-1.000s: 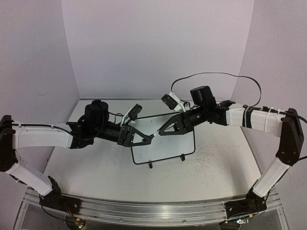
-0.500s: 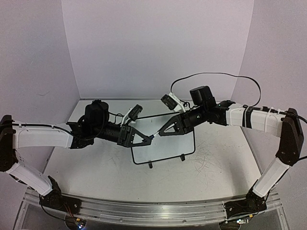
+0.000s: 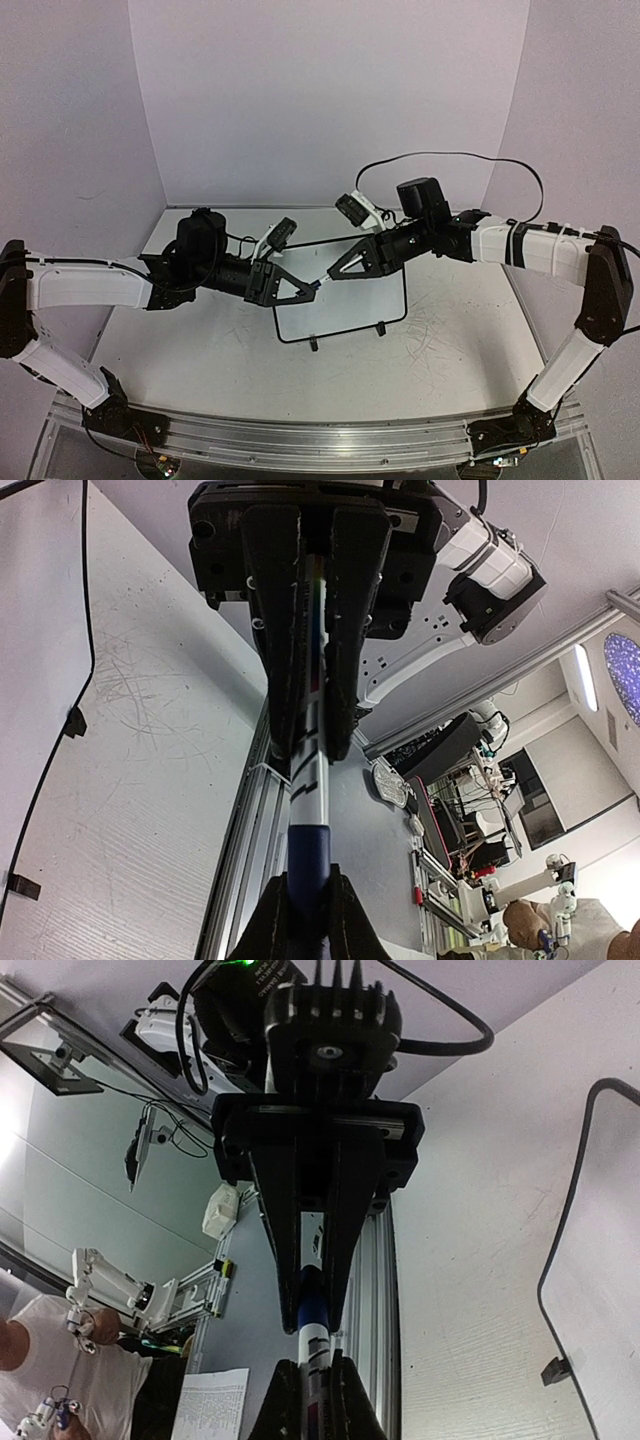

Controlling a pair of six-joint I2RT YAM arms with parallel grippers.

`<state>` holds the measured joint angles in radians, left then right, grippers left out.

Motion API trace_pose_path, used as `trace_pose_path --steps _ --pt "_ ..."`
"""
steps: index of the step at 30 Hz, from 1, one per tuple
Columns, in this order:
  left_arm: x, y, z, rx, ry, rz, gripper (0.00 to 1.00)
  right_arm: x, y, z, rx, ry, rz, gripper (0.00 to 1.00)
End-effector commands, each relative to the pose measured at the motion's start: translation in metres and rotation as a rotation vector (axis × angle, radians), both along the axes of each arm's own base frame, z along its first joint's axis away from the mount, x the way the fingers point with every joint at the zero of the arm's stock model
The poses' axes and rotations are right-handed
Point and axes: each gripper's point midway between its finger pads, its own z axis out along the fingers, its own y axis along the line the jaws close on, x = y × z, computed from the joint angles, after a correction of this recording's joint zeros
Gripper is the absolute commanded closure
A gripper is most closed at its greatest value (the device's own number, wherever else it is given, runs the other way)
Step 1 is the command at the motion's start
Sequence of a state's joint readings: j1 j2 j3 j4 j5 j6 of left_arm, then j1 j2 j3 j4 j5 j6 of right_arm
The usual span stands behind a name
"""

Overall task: Write a sentence on the whiteboard
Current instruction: Open the whiteboard marker from the pen cap, then place the pen cap at the center of the board.

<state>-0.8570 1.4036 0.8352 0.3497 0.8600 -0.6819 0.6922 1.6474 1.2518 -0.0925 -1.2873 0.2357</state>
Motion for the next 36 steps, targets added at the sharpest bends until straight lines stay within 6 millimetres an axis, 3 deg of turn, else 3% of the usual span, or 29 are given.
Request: trace_pose_path --steps 1,4,7,13,16,21,25,27,30,33,36 --pt "0.004 -0.001 0.01 -0.024 -0.025 0.026 1.0 -0.004 0.002 0.02 0.065 -0.078 0.014 1.0" --pt "0.005 -0.001 0.014 -0.031 -0.032 0.03 0.82 -0.003 0.001 0.017 0.056 -0.082 0.0 1.0" --pt "0.005 0.0 0.018 -0.039 -0.039 0.029 0.73 -0.002 0.001 0.016 0.055 -0.085 -0.005 1.0" --pt "0.007 0.003 0.016 -0.03 -0.05 0.052 1.0 -0.003 -0.002 0.023 0.065 -0.102 -0.012 1.0" --pt "0.009 0.011 0.008 -0.007 -0.055 0.072 1.0 0.004 -0.016 0.027 0.072 -0.113 -0.047 1.0" --pt "0.014 0.037 -0.014 0.131 -0.108 0.114 1.0 0.036 -0.074 0.029 0.092 -0.149 -0.185 1.0" --pt "0.013 0.054 -0.004 0.149 -0.182 0.131 1.0 0.047 -0.101 0.035 0.093 -0.197 -0.283 1.0" --pt "0.022 0.061 -0.001 0.172 -0.206 0.187 1.0 0.052 -0.104 0.038 0.079 -0.219 -0.334 1.0" --pt "0.06 0.086 -0.013 0.301 -0.204 0.439 1.0 0.076 -0.111 0.039 0.018 -0.277 -0.511 1.0" --pt "0.109 0.137 -0.027 0.47 -0.176 0.842 1.0 0.087 -0.12 0.046 -0.007 -0.369 -0.676 1.0" --pt "0.125 0.178 -0.049 0.579 -0.103 1.092 1.0 0.082 -0.119 0.062 0.024 -0.468 -0.766 1.0"
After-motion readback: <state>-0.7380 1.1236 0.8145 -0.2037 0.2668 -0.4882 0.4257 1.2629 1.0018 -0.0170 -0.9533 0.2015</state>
